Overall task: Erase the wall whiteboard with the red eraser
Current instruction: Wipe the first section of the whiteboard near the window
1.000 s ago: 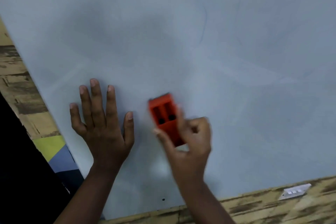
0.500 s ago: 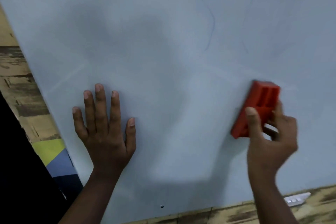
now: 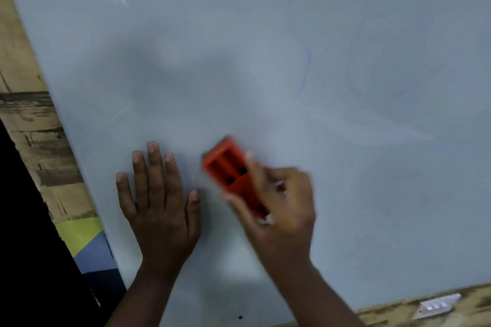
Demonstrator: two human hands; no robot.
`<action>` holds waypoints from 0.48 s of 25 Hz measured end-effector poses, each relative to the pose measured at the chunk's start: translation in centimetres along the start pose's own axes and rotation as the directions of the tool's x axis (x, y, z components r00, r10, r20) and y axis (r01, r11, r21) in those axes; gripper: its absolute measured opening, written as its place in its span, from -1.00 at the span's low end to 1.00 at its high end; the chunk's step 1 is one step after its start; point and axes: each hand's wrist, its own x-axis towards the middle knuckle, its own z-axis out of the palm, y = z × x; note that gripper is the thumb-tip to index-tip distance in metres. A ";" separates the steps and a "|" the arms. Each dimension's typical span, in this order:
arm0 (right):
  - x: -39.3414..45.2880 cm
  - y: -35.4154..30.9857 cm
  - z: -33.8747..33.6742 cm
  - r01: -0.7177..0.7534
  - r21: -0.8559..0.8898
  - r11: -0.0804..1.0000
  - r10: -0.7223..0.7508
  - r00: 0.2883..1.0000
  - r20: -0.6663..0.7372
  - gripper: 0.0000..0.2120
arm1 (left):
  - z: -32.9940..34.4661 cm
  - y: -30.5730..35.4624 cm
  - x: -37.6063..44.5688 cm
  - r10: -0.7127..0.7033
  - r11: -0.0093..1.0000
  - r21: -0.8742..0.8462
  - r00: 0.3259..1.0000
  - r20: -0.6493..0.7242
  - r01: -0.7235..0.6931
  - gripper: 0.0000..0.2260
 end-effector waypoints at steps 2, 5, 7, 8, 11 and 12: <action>-2.7 0.2 0.4 0.109 -0.047 0.993 -0.103 0.989 0.106 -0.50 | -0.1 -0.2 0.0 0.004 0.999 -0.049 1.000 -0.005 -0.005 -0.44; -3.4 1.9 -0.9 0.198 -0.082 0.977 -0.180 0.966 0.186 -0.52 | -0.3 -0.3 0.1 0.008 0.996 -0.084 1.000 0.019 -0.006 -0.44; -1.9 2.7 -2.0 0.220 -0.096 0.971 -0.200 0.963 0.179 -0.51 | -0.4 -0.2 0.1 0.011 0.998 -0.060 0.999 0.032 -0.009 -0.43; -0.7 3.1 -2.5 0.195 -0.092 0.976 -0.180 0.972 0.150 -0.50 | -0.4 -0.2 0.0 0.011 0.999 -0.047 0.999 0.030 -0.010 -0.42; 3.0 4.7 -4.6 0.024 -0.067 0.997 -0.022 0.999 0.036 -0.45 | -0.4 -0.2 -0.1 0.012 1.000 -0.026 1.000 0.022 -0.011 -0.41; 3.8 5.4 -5.4 -0.051 -0.047 0.998 0.051 0.999 -0.006 -0.43 | -0.3 -0.2 0.0 0.016 1.000 -0.023 1.000 0.025 -0.015 -0.40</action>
